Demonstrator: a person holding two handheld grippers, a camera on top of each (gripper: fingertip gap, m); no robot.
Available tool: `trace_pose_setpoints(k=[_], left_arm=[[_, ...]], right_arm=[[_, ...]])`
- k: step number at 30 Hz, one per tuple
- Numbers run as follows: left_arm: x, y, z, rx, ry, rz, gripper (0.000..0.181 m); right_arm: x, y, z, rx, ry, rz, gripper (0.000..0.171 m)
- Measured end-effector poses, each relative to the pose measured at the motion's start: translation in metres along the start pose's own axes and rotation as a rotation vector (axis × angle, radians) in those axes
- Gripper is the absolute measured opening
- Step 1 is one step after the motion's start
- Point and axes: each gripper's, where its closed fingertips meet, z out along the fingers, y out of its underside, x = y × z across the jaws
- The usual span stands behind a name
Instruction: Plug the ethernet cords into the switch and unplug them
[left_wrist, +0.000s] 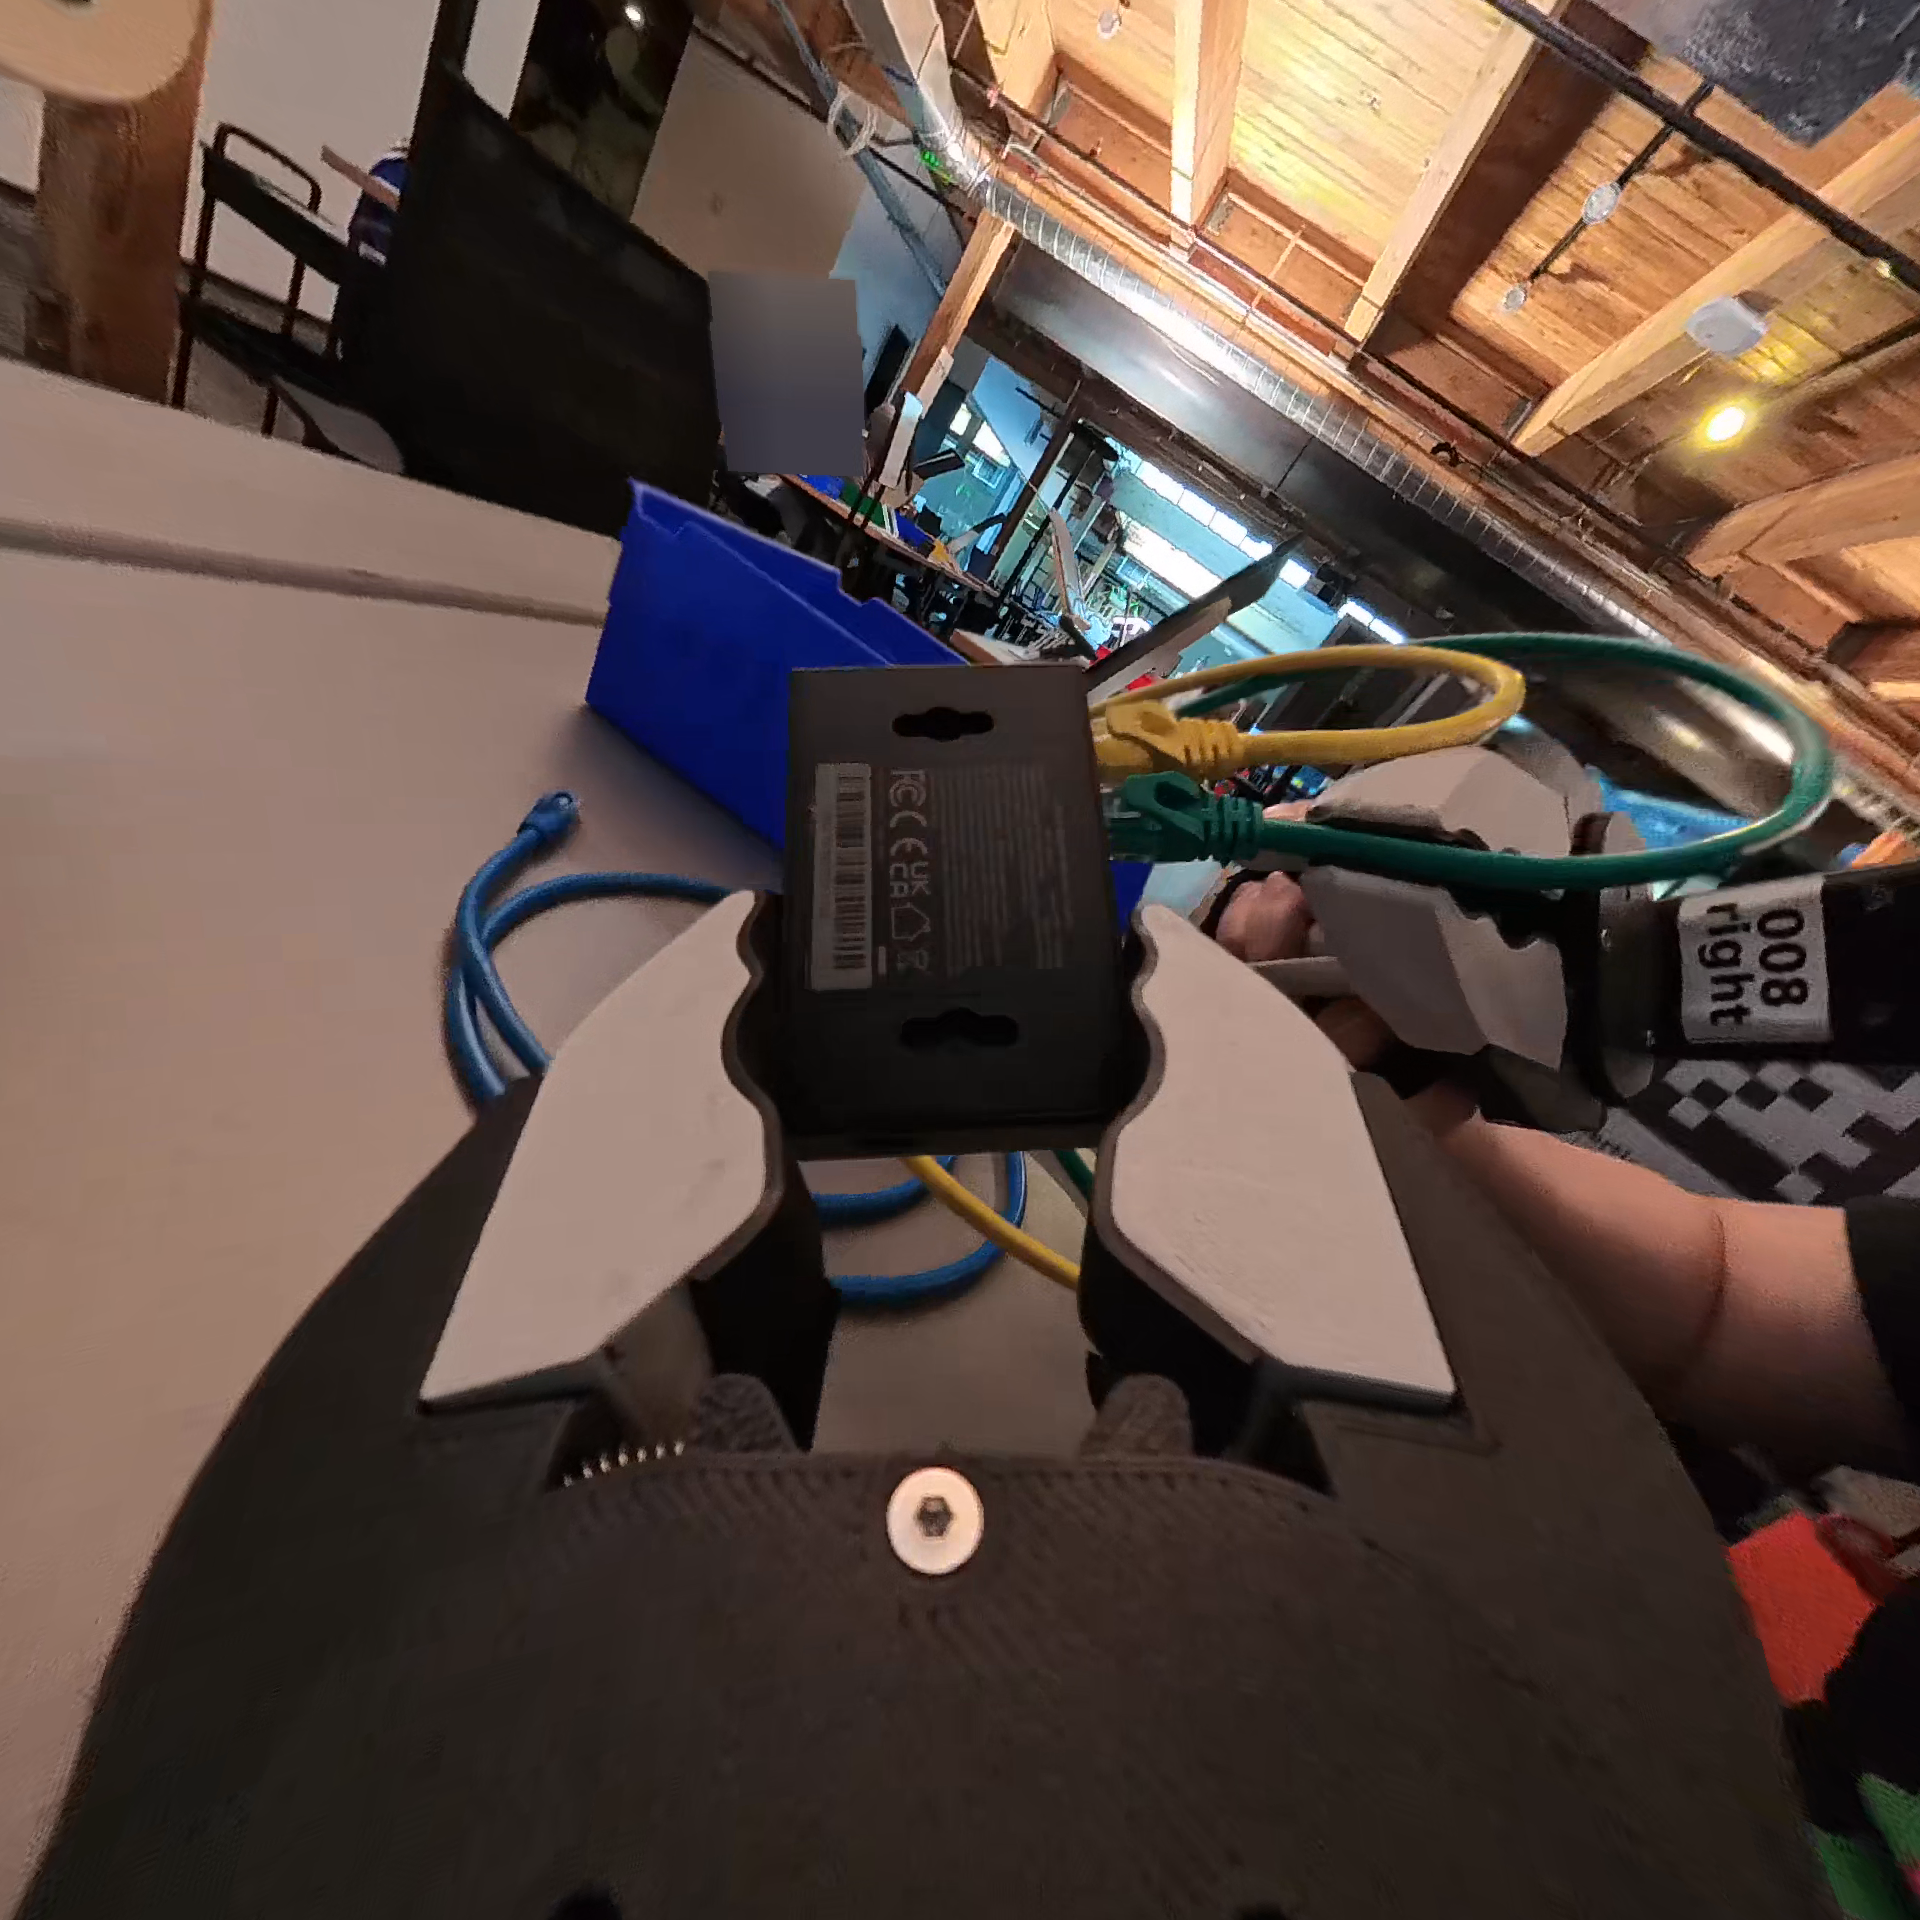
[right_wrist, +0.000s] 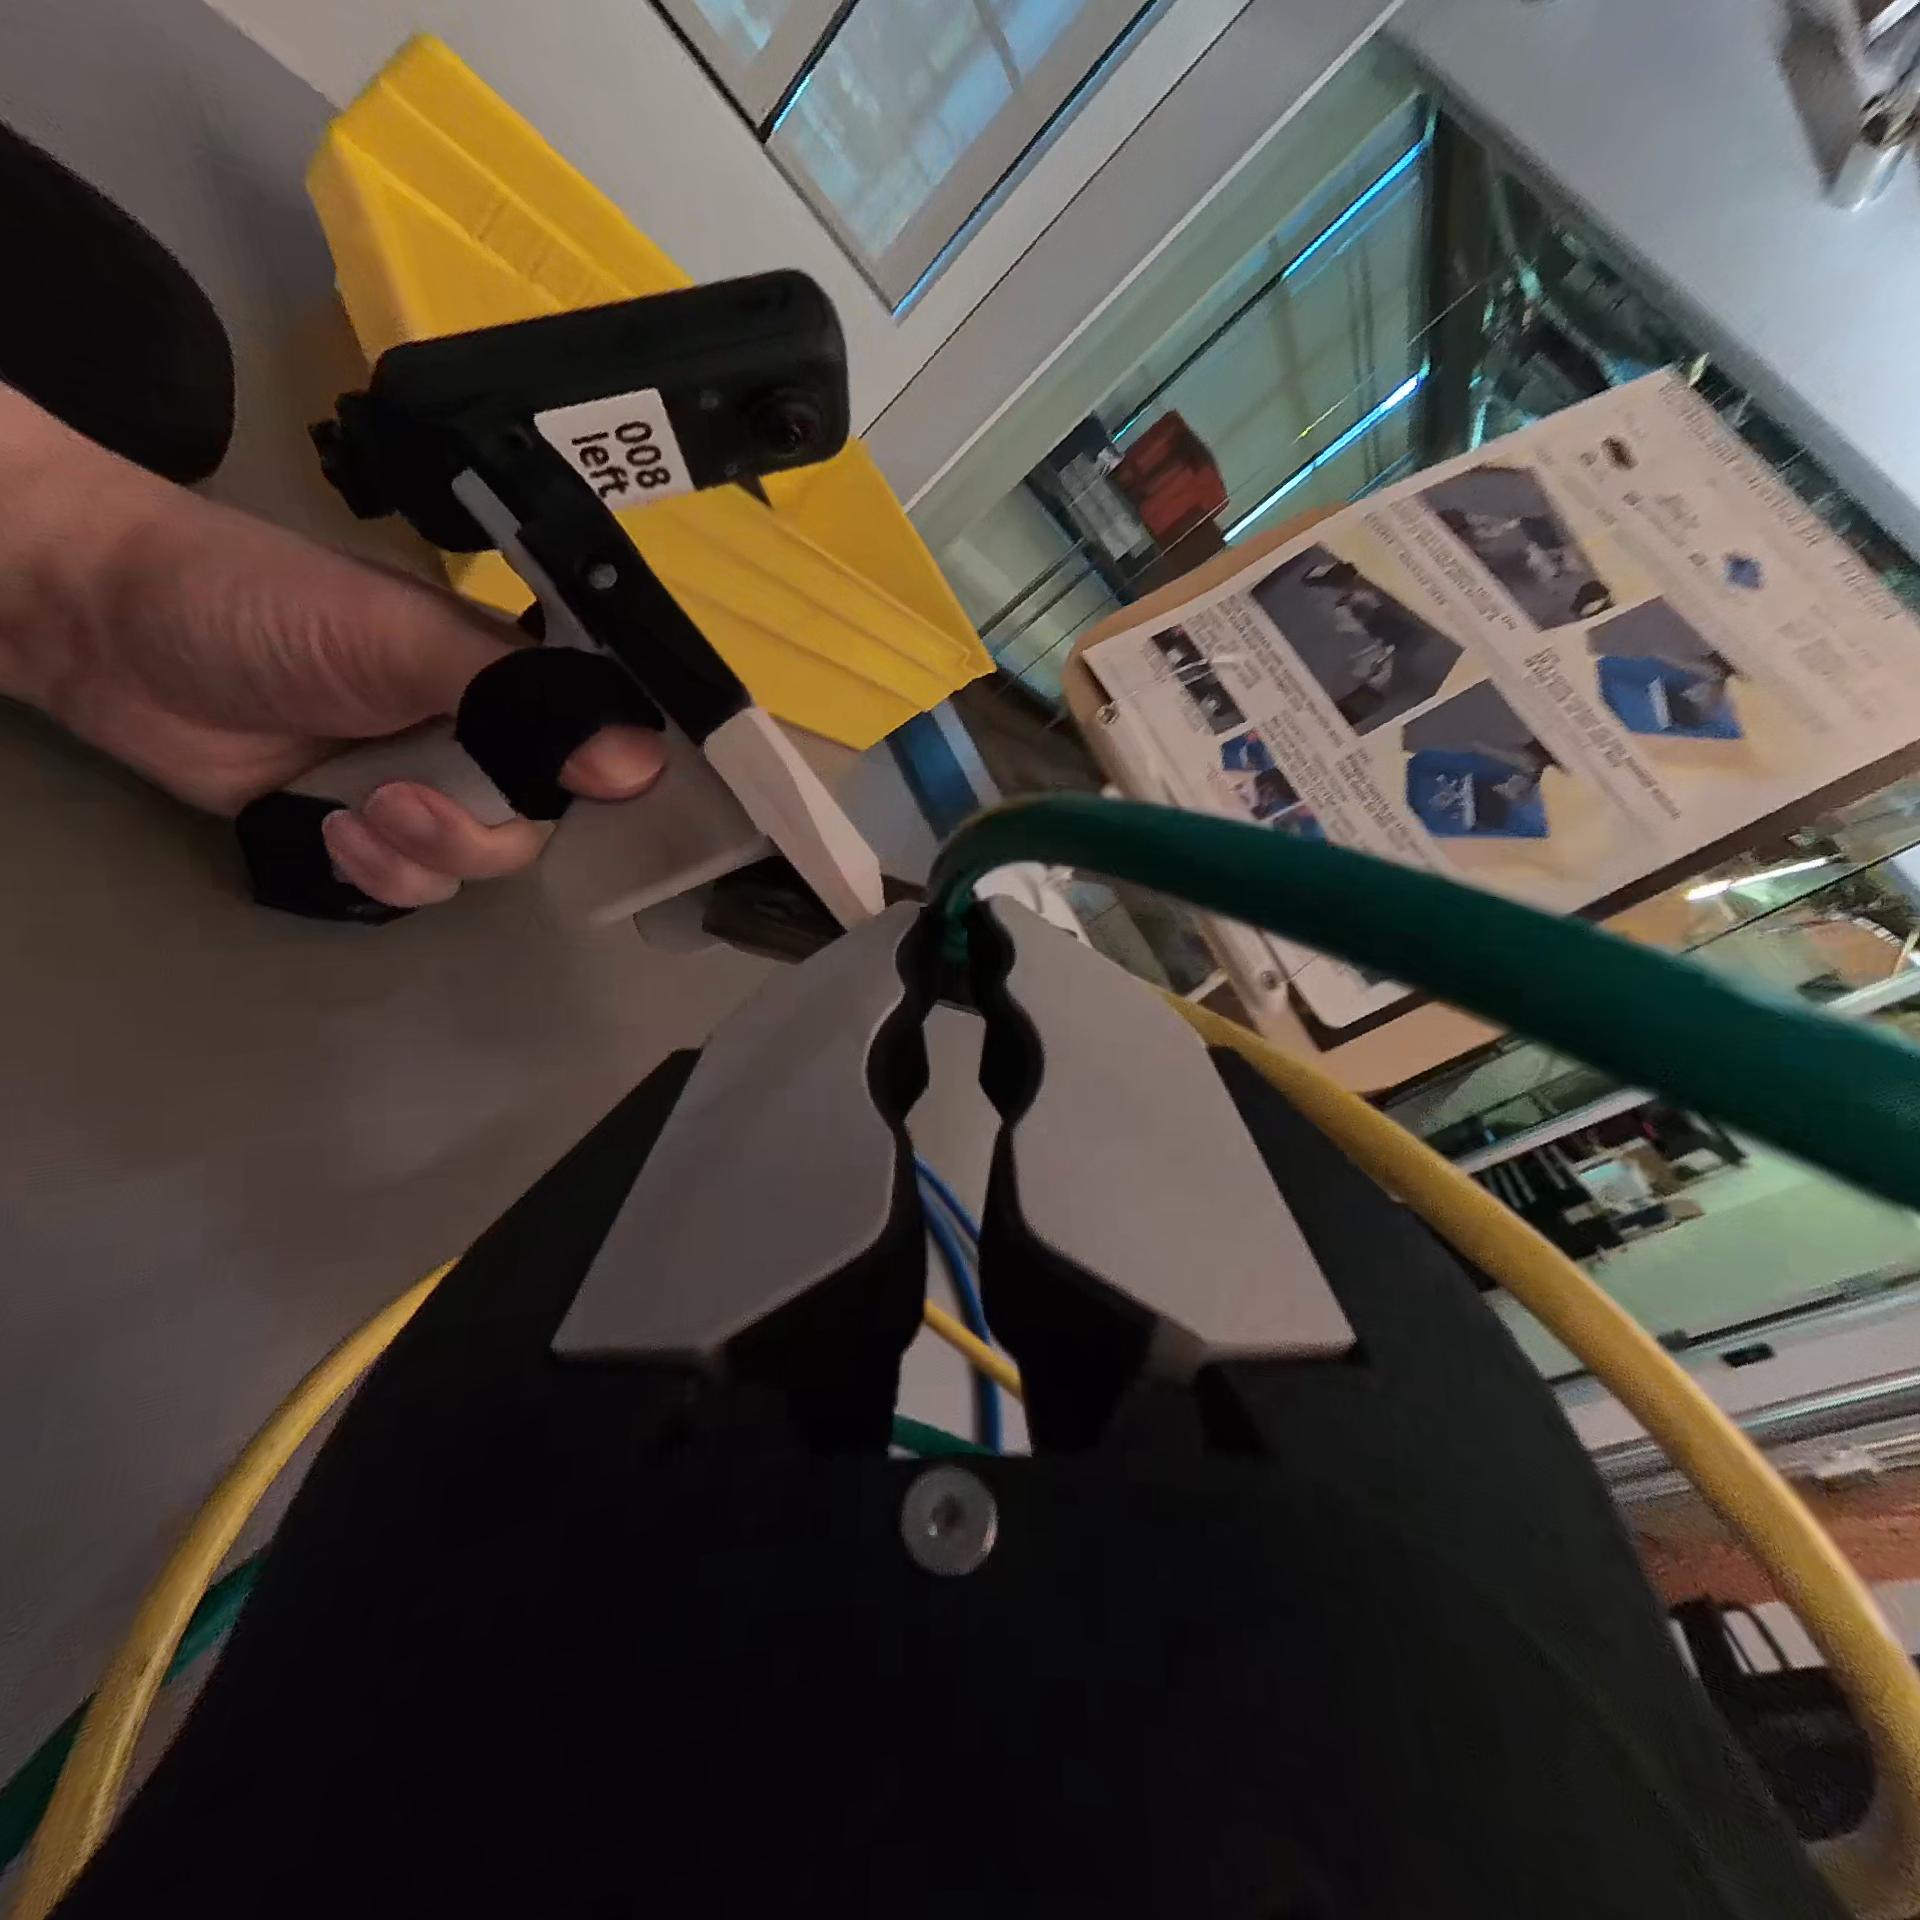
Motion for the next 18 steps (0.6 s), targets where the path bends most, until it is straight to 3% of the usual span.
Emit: trace_pose_setpoints(k=[18], left_arm=[[-0.0064, 0.0091, 0.001, -0.045, -0.02, -0.058, 0.06]], right_arm=[[-0.0036, 0.0064, 0.0077, -0.059, -0.141, 0.102, 0.008]])
